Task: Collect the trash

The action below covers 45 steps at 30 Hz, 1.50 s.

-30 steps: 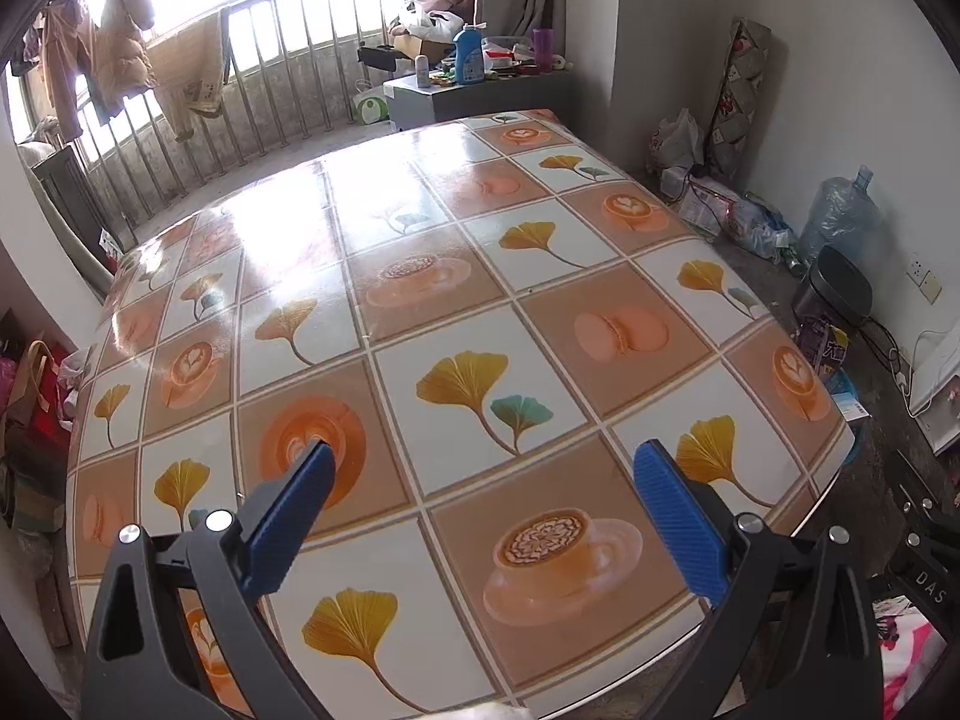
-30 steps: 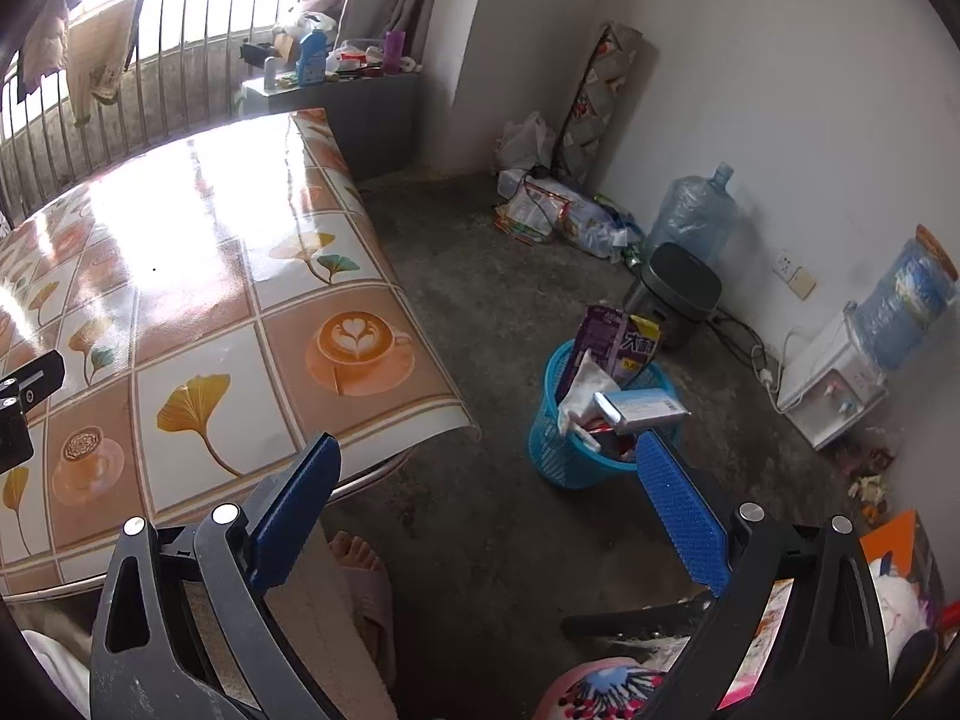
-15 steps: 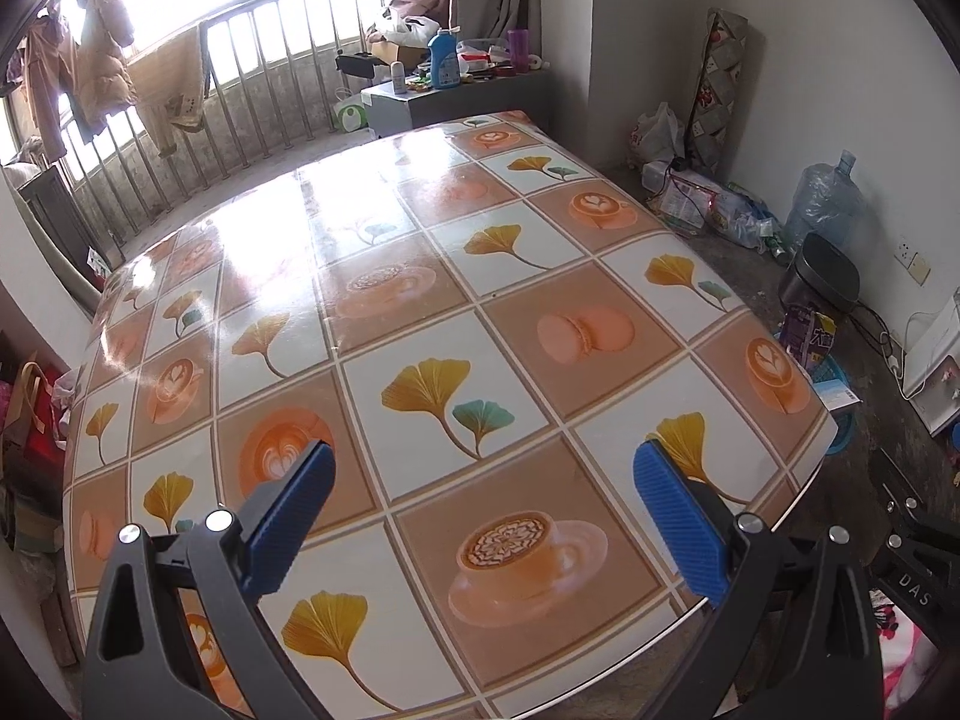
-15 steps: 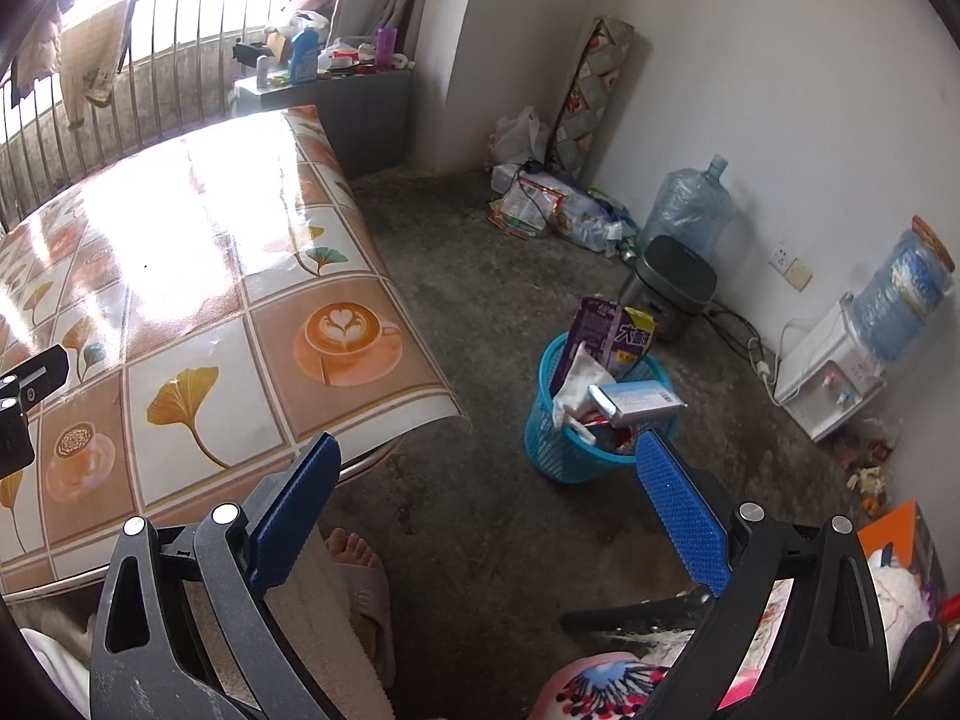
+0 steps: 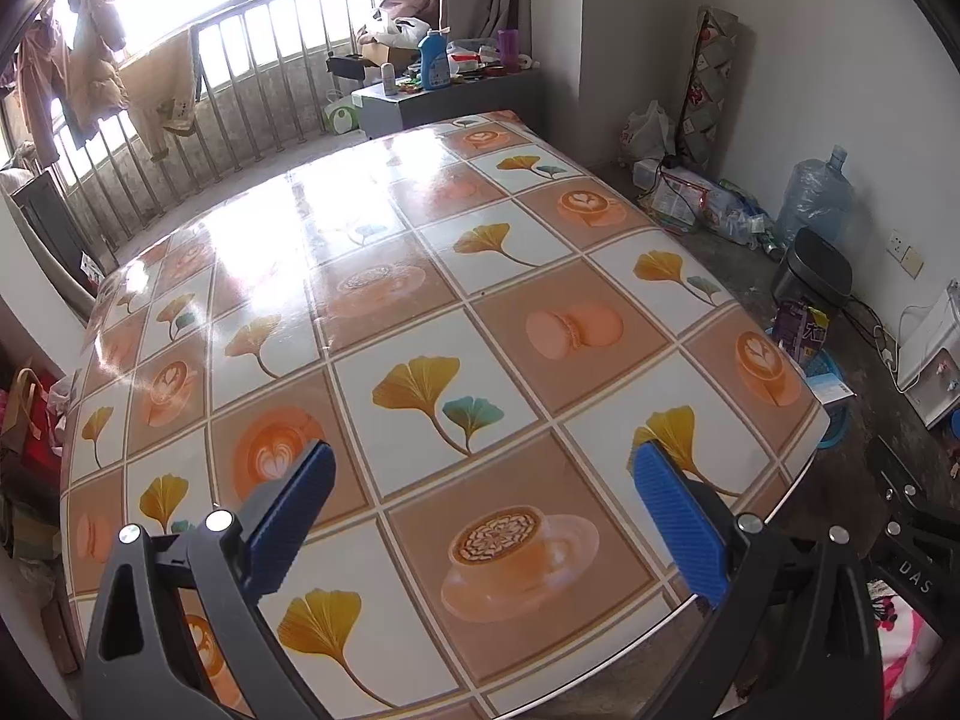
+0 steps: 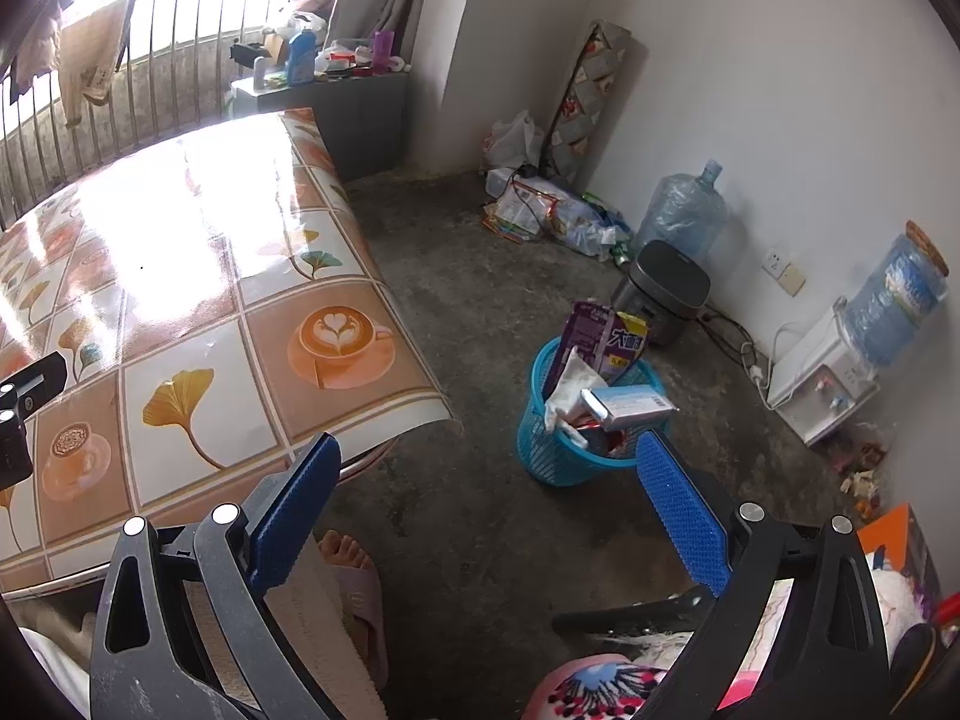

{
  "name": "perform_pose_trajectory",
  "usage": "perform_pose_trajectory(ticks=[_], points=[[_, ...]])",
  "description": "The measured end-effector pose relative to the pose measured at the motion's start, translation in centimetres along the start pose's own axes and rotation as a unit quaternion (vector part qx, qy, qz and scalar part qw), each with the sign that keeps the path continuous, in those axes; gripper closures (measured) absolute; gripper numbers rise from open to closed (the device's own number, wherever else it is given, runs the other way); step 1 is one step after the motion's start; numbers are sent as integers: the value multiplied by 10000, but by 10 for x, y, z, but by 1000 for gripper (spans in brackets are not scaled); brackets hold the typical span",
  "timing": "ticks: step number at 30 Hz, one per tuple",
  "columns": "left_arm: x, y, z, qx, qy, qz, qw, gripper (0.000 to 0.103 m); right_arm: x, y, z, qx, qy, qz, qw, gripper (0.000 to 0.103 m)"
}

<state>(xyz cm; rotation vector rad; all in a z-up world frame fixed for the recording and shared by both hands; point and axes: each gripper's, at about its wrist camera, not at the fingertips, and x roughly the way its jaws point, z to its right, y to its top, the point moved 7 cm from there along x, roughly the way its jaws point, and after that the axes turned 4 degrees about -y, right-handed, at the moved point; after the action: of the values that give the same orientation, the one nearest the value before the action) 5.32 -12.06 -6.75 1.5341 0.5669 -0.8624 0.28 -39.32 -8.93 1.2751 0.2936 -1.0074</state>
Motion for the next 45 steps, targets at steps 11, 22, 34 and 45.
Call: perform_pose_trajectory(ticks=[11,22,34,45], points=[[-1,0,0,-3,-20,-8,10000,5,1,1,2,-2,-24,6,10000,8],[4,0,-2,-24,-16,-68,10000,5,1,0,3,23,-22,-24,10000,8],[5,0,-3,-34,-14,-86,10000,5,2,1,3,31,-10,-23,10000,8],[5,-1,-4,-47,-23,-93,9999,5,2,2,-2,20,-4,-25,10000,8]])
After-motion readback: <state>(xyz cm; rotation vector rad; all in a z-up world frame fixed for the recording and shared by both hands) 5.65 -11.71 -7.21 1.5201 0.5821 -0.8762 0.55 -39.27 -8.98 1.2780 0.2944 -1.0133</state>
